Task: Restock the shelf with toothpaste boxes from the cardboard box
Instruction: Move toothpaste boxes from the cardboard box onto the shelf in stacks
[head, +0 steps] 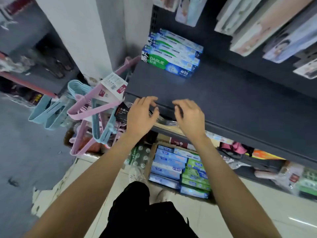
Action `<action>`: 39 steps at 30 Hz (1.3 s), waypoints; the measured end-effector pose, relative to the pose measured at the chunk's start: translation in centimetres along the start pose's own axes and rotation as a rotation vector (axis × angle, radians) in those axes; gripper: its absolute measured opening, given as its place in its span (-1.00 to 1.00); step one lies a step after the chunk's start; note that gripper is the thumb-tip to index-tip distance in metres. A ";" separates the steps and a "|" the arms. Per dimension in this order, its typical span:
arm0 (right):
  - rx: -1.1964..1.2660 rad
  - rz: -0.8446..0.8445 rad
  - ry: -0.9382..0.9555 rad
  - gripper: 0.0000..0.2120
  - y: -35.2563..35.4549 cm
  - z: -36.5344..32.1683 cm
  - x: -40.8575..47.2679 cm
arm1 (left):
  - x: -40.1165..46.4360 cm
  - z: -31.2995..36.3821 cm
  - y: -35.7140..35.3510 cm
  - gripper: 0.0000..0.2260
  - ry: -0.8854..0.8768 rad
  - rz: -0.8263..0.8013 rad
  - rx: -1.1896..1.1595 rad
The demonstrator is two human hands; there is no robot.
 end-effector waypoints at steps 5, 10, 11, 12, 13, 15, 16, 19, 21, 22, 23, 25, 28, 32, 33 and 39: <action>-0.071 -0.373 -0.484 -0.81 2.1 5.0 -18.7 | -11.0 3.4 -4.1 -0.73 -0.061 -0.243 -0.081; -0.129 -0.658 -0.859 -0.72 3.9 14.4 -31.0 | -20.9 2.0 -13.9 -0.67 0.052 -0.932 0.179; -0.120 -0.661 -0.891 -0.71 3.8 16.3 -32.4 | -22.2 1.4 -15.8 -0.65 0.123 -1.055 0.212; -0.096 -0.659 -0.919 -0.70 3.5 18.2 -33.8 | -23.3 0.9 -17.6 -0.63 0.191 -1.132 0.220; -0.064 -0.644 -0.942 -0.69 3.0 20.0 -34.9 | -24.0 0.8 -19.2 -0.62 0.241 -1.158 0.221; 0.015 -0.593 -0.975 -0.65 1.4 23.7 -36.9 | -24.2 1.1 -22.5 -0.60 0.244 -1.098 0.239; 0.051 -0.586 -0.985 -0.63 0.4 25.3 -37.8 | -24.0 1.4 -24.2 -0.58 0.213 -1.037 0.258; 0.123 -0.655 -0.931 -0.55 -3.4 29.2 -39.5 | -22.6 2.4 -29.6 -0.52 0.070 -0.894 0.311; 0.156 -0.715 -0.825 -0.54 -5.8 30.9 -40.0 | -22.0 3.3 -33.4 -0.50 -0.004 -0.852 0.324; 0.155 -0.762 -0.753 -0.53 -6.9 31.4 -40.2 | -21.8 3.7 -35.2 -0.48 -0.030 -0.834 0.329; 0.158 -0.807 -0.688 -0.51 -7.9 31.8 -40.3 | -21.5 4.2 -36.8 -0.46 -0.060 -0.810 0.336; 0.166 -0.897 -0.631 -0.46 -9.6 32.3 -40.8 | -21.2 5.3 -39.7 -0.44 -0.137 -0.769 0.345; 0.154 -1.026 -0.642 -0.42 -11.6 32.6 -42.0 | -20.7 6.2 -42.8 -0.43 -0.186 -0.706 0.334; 0.083 -1.045 -0.559 -0.34 -13.2 33.2 -43.1 | -20.1 6.2 -44.0 -0.46 -0.154 -0.536 0.415; 0.069 -1.057 -0.531 -0.33 -13.4 33.4 -43.2 | -20.0 6.3 -44.2 -0.47 -0.178 -0.512 0.464; 0.163 -1.118 -0.503 -0.33 -13.7 33.8 -42.5 | -19.7 6.6 -43.9 -0.64 -0.236 -0.382 0.586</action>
Point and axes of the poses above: each hand's wrist, its own x-axis towards the middle knuckle, its own y-axis out of the back of the hand, z = x × y, the point moved 5 cm from there along x, towards the middle knuckle, and after that the axes turned 12 degrees about x, right-handed, at the moved point
